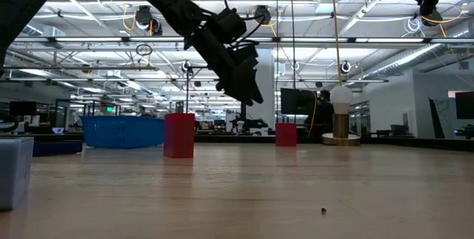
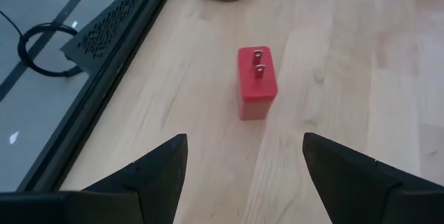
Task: Pick & Place Office items
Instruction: Put the top red charger adapter into the white bin
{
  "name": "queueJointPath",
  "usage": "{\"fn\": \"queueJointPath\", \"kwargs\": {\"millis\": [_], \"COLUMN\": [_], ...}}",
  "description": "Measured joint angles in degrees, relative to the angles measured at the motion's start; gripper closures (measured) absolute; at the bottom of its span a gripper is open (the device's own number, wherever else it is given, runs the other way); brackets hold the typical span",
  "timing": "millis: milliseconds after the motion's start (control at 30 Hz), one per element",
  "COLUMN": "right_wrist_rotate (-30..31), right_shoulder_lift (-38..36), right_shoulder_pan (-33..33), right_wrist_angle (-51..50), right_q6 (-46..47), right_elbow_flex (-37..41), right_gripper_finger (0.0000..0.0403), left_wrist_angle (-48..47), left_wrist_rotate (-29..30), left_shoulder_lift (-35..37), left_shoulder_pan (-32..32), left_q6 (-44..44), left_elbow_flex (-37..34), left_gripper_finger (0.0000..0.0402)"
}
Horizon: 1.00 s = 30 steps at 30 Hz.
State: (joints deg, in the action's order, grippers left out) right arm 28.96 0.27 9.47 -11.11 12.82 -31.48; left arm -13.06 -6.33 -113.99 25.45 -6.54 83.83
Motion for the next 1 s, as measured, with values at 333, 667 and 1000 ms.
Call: {"fn": "queueJointPath", "kwargs": {"millis": [333, 667, 1000], "right_wrist_rotate": [0.01, 0.1, 1.28], "right_shoulder_lift": [0.0, 0.02, 0.02], "right_shoulder_pan": [0.0, 0.0, 0.0], "right_wrist_angle": [0.02, 0.06, 0.17], "right_q6": [0.0, 0.0, 0.2], "right_elbow_flex": [-0.02, 0.0, -0.02], "right_gripper_finger": [0.0161, 0.0161, 0.0161], "left_wrist_angle": [0.03, 4.38, -4.33], "left_wrist_rotate": [-0.05, -0.08, 2.78], "left_shoulder_lift": [0.0, -4.42, -6.93], "left_shoulder_pan": [0.62, 0.01, -0.85], "left_q6": [0.03, 2.48, -0.74], "left_elbow_flex": [0.0, 0.94, 11.22], "left_gripper_finger": [0.0112, 0.0119, 0.0119]}}
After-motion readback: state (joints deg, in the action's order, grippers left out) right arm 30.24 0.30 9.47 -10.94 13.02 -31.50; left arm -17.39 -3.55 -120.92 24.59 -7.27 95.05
